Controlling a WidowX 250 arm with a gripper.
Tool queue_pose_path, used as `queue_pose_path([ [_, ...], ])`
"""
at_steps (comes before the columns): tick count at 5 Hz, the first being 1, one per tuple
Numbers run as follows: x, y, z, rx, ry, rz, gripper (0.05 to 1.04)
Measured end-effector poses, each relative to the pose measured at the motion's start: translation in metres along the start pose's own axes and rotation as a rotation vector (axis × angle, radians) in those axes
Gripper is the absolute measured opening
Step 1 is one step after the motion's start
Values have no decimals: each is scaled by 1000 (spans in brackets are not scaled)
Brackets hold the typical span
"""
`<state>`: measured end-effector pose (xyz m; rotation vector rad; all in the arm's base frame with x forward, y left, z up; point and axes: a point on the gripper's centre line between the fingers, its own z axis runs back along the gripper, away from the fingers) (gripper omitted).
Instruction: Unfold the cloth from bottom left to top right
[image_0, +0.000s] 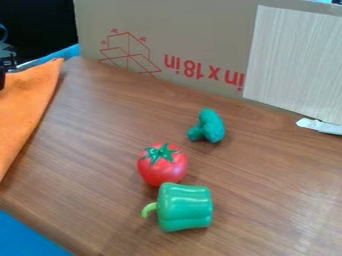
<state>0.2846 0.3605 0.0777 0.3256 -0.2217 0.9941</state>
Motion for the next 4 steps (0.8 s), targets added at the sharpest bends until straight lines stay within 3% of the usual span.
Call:
queue_pose_path([
  [1,0,-1,-1,-6,-1,3,371],
  [2,-2,-2,-2,-14,4,0,155],
  [3,-3,-3,-2,-19,9,5,62],
  [4,-7,-5,1,-39,49,0,50],
])
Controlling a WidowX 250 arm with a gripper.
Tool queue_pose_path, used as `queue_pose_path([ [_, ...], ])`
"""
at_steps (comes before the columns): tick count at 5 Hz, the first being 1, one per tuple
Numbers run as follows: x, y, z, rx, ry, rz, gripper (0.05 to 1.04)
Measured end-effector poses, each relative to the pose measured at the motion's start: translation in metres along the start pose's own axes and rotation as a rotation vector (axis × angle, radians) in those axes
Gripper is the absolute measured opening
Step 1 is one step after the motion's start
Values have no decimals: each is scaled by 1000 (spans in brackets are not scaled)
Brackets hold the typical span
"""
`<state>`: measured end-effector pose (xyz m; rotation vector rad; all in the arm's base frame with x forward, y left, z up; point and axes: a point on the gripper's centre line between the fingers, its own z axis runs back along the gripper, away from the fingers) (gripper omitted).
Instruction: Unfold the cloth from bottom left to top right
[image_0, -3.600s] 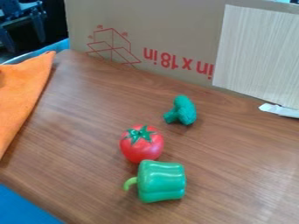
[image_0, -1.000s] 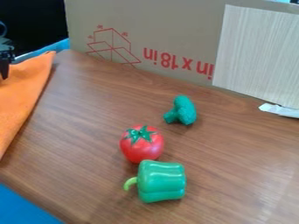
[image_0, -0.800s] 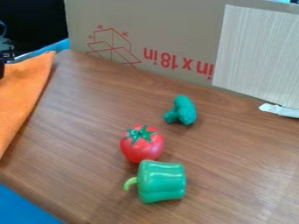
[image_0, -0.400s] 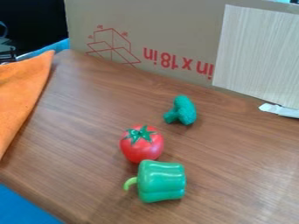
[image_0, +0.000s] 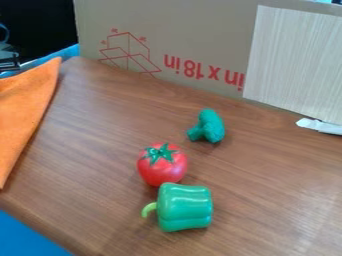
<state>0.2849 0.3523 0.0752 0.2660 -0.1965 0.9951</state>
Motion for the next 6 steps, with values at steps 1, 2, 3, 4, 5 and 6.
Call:
queue_pose_path([
  [1,4,-1,15,-36,37,20,50],
  [2,5,-10,38,-111,72,72,50],
  [3,2,-17,66,-160,70,107,50],
  [4,-3,-34,78,-174,74,93,50],
  [5,-17,-52,98,-183,85,91,50],
  [6,-34,-80,99,-181,113,146,50],
])
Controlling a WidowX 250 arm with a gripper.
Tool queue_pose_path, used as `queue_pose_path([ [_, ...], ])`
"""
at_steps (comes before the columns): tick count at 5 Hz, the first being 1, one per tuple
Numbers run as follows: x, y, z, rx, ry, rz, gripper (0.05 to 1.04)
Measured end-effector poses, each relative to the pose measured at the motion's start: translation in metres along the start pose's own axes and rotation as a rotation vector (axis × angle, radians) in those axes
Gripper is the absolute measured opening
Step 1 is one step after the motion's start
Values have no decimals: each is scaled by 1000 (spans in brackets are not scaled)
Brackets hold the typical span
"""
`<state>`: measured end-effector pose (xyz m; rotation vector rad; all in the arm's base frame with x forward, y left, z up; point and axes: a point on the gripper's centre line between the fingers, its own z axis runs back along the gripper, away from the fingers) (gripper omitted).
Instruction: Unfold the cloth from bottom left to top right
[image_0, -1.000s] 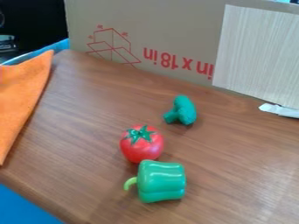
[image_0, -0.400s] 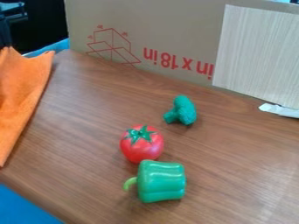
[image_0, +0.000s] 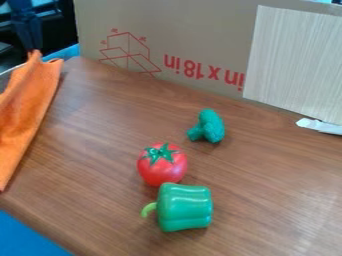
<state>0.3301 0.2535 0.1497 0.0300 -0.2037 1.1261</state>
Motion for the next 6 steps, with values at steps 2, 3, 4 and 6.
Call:
queue_pose_path([
  [2,-33,-42,14,35,62,110,50],
  [3,-47,-63,12,60,106,147,50],
  [4,-58,-84,13,40,87,170,50],
  [6,-88,-115,-53,168,99,350,50],
])
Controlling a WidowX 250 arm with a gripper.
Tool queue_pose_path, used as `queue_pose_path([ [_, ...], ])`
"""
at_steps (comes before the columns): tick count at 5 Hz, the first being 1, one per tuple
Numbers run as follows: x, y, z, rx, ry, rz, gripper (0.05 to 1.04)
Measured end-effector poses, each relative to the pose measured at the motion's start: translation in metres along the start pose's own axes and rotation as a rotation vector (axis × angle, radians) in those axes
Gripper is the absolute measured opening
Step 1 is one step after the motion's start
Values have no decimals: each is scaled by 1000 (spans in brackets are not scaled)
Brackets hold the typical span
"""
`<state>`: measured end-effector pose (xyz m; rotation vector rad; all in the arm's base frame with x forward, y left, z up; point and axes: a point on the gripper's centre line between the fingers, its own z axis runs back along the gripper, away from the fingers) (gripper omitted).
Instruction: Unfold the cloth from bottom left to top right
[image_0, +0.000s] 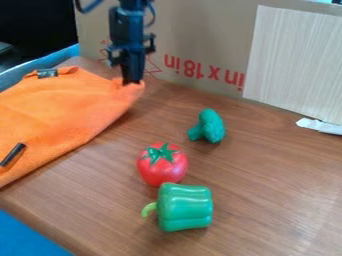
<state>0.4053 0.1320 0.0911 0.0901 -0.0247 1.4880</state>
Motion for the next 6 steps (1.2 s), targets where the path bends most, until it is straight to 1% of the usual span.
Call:
queue_pose_path([
  [1,-6,-12,-19,82,20,136,50],
  [2,-13,-15,-26,104,-20,159,71],
  [3,-23,-18,-37,58,-94,120,215],
  [4,-24,-15,-35,-9,-108,76,458],
  [5,-23,-13,-13,-107,-84,20,784],
  [6,3,-7,33,-246,-60,15,986],
])
